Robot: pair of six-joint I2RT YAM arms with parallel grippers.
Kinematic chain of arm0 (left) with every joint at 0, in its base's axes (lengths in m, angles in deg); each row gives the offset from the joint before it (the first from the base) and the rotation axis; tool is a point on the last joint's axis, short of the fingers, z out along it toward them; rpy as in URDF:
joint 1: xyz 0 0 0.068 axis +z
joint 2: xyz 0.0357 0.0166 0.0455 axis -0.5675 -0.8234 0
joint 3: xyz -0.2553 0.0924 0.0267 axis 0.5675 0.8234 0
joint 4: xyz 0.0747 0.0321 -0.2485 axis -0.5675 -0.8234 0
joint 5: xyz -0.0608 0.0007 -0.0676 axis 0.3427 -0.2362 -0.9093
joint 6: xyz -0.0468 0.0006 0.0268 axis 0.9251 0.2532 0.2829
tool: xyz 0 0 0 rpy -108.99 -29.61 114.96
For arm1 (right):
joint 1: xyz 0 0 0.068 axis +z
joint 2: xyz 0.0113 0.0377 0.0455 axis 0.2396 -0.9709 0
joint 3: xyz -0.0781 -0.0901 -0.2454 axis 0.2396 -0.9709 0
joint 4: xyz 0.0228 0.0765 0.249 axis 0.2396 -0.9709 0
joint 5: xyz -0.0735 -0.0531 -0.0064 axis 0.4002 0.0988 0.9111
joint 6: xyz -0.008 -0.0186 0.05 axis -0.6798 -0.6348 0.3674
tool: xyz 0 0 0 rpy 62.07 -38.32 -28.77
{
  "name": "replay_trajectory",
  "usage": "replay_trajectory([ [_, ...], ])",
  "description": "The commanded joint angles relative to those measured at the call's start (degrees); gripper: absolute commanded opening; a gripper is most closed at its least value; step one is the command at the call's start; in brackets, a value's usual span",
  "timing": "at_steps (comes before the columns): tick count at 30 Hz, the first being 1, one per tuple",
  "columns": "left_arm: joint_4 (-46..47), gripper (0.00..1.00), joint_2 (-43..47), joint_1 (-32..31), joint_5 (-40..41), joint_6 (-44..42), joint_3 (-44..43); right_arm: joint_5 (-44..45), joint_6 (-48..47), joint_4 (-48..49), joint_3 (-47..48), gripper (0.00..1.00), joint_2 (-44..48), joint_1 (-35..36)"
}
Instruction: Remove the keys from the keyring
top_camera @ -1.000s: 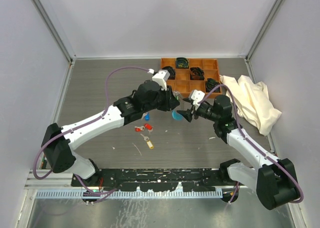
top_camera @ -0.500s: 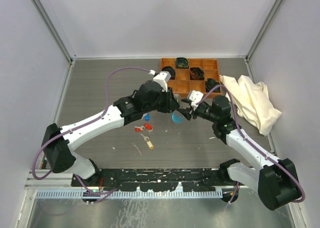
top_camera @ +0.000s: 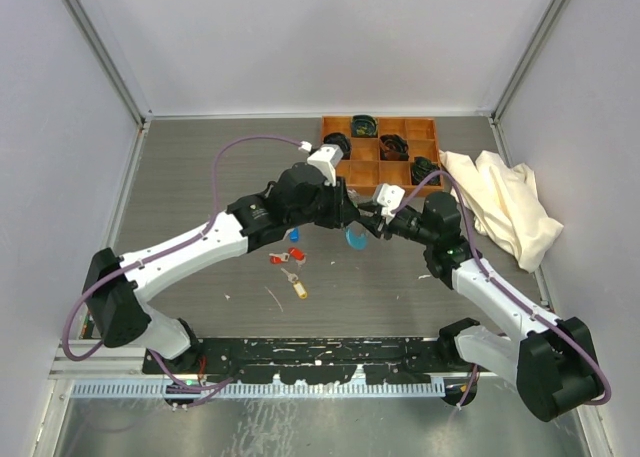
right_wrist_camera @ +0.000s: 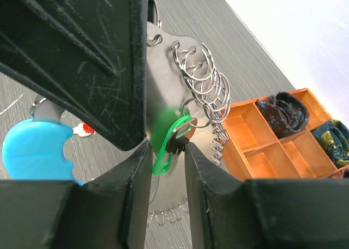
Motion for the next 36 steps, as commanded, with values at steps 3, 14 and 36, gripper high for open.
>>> replay_trajectory([
  [3, 0.4, 0.00, 3.5, -0.3, 1.6, -3.3, -3.2, -5.0, -2.4, -0.4, 3.6, 0.30, 1.8, 0.2],
  [14, -2.2, 0.00, 4.1, -0.2, 4.0, -6.9, -2.7, -7.2, -3.9, -5.3, 5.7, 0.17, 1.8, 0.1],
  [36, 12.1, 0.00, 9.1, -0.2, -4.6, -21.3, 14.1, -0.2, -16.6, -36.8, 20.1, 0.01, 0.1, 0.2],
])
